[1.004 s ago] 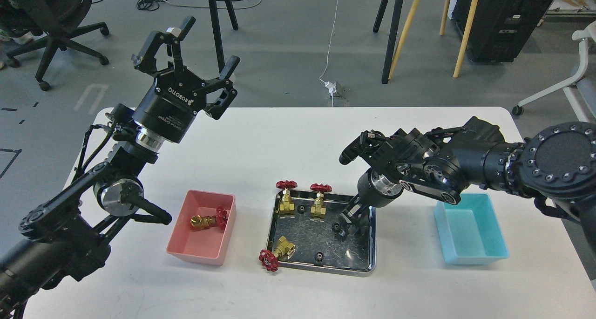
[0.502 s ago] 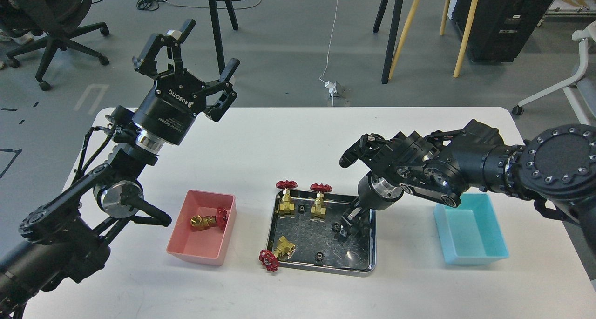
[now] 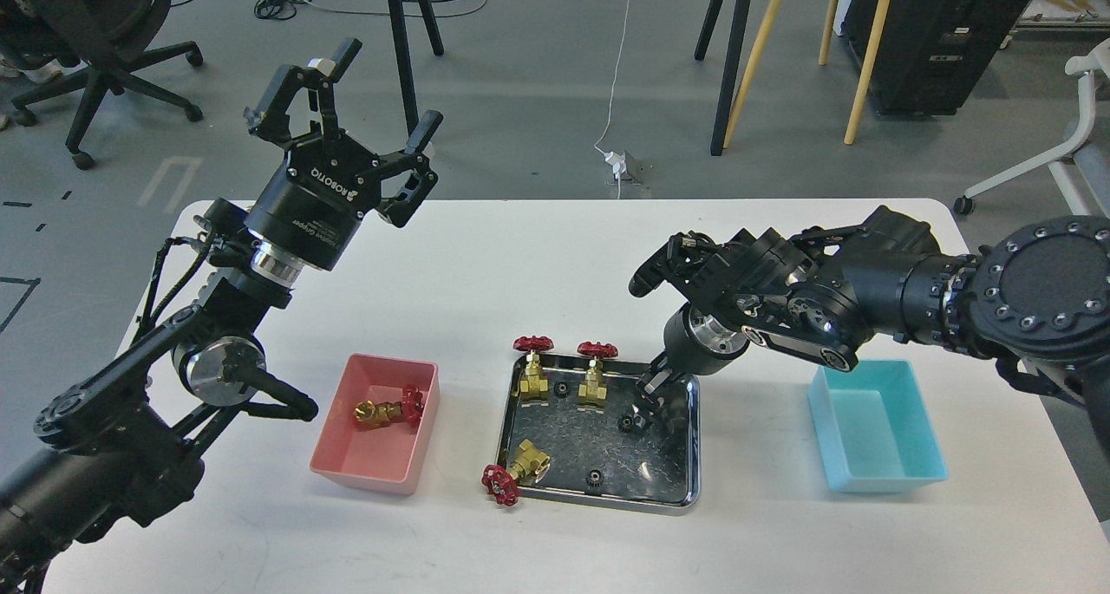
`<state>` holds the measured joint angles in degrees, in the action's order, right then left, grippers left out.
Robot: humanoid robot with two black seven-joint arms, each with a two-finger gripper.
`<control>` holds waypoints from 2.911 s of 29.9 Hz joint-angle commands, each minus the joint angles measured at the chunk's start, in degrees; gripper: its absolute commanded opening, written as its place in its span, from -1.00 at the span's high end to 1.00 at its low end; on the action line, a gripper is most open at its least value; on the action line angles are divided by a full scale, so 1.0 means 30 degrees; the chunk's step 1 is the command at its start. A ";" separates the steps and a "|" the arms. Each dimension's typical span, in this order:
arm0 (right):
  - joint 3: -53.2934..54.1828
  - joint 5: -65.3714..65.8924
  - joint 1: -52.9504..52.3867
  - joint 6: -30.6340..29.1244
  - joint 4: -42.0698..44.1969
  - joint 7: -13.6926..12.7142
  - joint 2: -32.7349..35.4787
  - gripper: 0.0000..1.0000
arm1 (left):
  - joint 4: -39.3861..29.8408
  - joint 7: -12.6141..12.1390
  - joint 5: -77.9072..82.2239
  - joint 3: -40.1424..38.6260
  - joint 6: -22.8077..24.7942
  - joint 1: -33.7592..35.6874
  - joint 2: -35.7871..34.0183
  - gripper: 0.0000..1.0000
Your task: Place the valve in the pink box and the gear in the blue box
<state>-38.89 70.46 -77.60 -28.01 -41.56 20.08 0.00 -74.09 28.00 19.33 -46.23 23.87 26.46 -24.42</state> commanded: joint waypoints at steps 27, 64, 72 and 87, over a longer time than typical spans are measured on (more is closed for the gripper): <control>-0.2183 0.1647 -0.6159 0.0002 -1.3131 -0.1419 1.3795 1.00 | 0.0058 0.0000 0.0030 0.0206 0.0510 -0.0032 0.0435 -0.90; 1.1554 -1.9598 0.0961 0.5172 -1.0406 -0.1626 1.8050 -0.95 | 0.4125 0.0000 -0.0057 0.1229 0.1377 0.4591 -0.3372 -0.94; 1.4568 -2.8085 0.3566 0.1703 -0.9327 0.0717 1.4799 -0.96 | 0.7671 0.0000 -0.1283 0.3194 0.1377 0.6824 -0.3024 -0.99; 1.7033 -2.8114 0.5387 0.0002 -0.4517 0.1306 1.1572 -0.96 | 1.0517 0.0000 -0.3661 0.2843 0.1377 0.6414 0.0025 -0.99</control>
<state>11.47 -13.80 -61.57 -28.00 -55.29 23.99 34.68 -42.66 28.00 8.63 -37.39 28.00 45.95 -24.51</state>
